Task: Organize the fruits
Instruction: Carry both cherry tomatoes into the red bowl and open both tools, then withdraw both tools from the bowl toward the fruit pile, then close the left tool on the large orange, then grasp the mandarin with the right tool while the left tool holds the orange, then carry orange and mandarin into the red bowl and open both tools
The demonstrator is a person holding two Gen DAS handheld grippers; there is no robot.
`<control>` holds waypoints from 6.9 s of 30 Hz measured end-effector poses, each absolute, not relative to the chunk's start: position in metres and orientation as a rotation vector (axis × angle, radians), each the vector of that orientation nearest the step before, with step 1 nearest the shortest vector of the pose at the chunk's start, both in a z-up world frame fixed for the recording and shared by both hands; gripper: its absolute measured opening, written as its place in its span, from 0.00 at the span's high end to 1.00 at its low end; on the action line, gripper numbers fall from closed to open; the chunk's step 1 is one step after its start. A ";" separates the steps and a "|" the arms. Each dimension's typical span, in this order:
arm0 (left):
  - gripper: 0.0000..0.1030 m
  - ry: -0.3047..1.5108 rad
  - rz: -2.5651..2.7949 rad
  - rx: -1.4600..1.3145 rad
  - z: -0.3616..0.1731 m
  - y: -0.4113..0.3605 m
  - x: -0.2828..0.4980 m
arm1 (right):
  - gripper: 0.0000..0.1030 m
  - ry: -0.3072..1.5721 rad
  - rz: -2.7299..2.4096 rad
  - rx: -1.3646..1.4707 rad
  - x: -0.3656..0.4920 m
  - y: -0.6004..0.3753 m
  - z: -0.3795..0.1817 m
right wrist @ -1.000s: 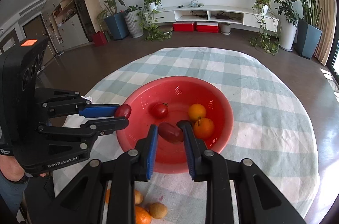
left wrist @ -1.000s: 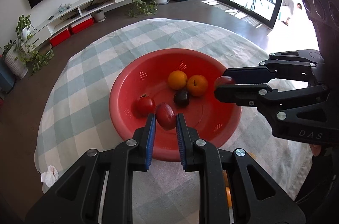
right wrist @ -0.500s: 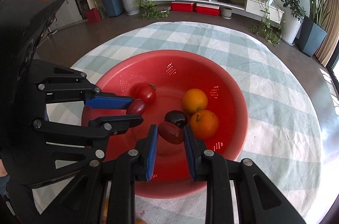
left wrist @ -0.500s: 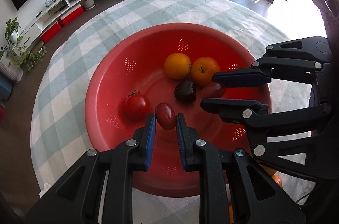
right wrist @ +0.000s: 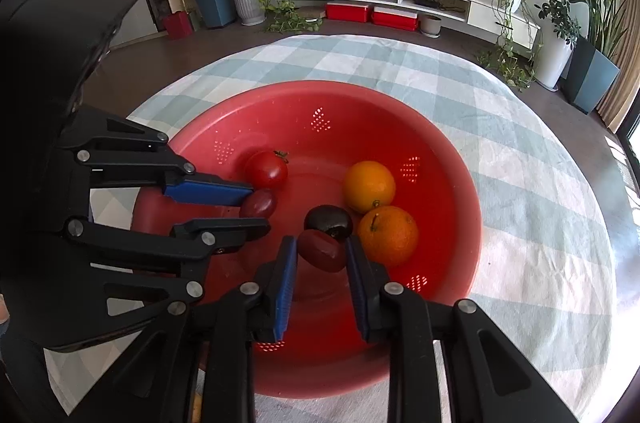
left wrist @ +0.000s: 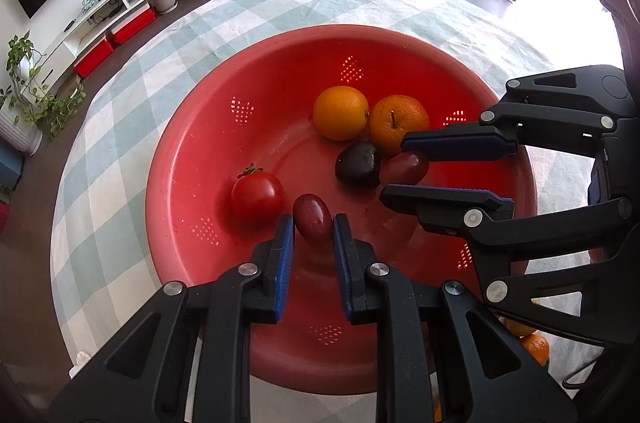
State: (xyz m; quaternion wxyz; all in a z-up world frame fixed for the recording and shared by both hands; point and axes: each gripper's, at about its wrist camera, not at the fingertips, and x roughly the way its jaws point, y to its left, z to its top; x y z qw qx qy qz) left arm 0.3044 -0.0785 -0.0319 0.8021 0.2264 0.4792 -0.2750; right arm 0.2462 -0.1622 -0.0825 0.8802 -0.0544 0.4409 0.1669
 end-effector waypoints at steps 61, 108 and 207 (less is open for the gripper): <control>0.00 0.878 -0.488 -0.031 -0.009 0.033 0.102 | 0.15 0.735 0.349 0.295 0.073 -0.202 -0.070; 0.54 1.087 -0.585 0.032 -0.042 -0.017 0.153 | 0.14 0.811 0.290 0.344 0.034 -0.206 -0.099; 0.65 0.806 -0.563 0.034 0.054 0.021 0.205 | 0.61 0.707 0.236 0.431 0.139 -0.263 -0.006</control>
